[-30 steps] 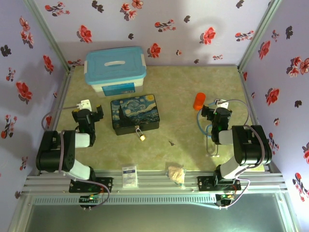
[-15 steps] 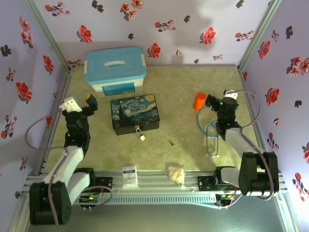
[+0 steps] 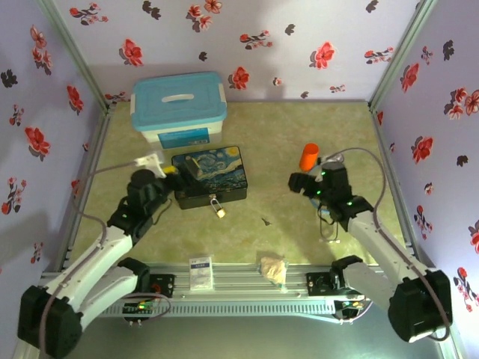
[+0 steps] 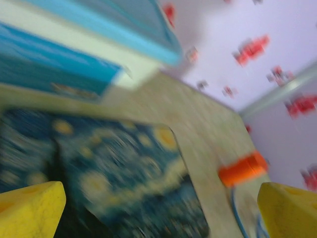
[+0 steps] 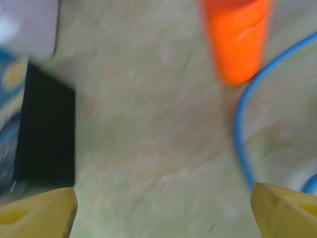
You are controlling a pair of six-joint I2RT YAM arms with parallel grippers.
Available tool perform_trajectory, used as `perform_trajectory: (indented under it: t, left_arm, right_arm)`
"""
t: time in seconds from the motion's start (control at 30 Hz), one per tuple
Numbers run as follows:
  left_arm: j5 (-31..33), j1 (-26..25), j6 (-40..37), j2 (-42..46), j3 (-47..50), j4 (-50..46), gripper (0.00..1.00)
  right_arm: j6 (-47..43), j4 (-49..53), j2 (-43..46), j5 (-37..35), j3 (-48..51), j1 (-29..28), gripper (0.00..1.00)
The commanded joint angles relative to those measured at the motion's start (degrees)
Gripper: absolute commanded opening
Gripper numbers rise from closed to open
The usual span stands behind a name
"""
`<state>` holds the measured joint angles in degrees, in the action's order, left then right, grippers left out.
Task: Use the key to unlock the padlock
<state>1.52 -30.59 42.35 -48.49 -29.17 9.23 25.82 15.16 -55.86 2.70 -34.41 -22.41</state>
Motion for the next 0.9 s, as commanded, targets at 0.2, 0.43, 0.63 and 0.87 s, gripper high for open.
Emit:
perform_trajectory:
  t: [0.2,0.43,0.63,0.87]
  left_arm:
    - [8.1,-17.5,7.5,-4.5,2.4,1.7,1.0]
    - [11.6,-23.1,6.7,-3.6,4.0,1.7,0.98]
    - [13.8,-23.8,7.5,-1.4,9.1,5.3,0.94]
    - [14.7,-24.3,6.7,-2.1,11.6,8.2,0.93]
  right_arm:
    - [9.5,-3.5,-9.6,-5.3,2.7,-22.6,0.44]
    - [11.3,-8.6,-15.4,-6.0,5.0,-28.8,0.38]
    - [10.1,-6.1,-17.4,-9.9,4.5,-30.0,0.37]
    - [11.6,-9.8,-19.4,-12.4,6.6,-30.1,0.36]
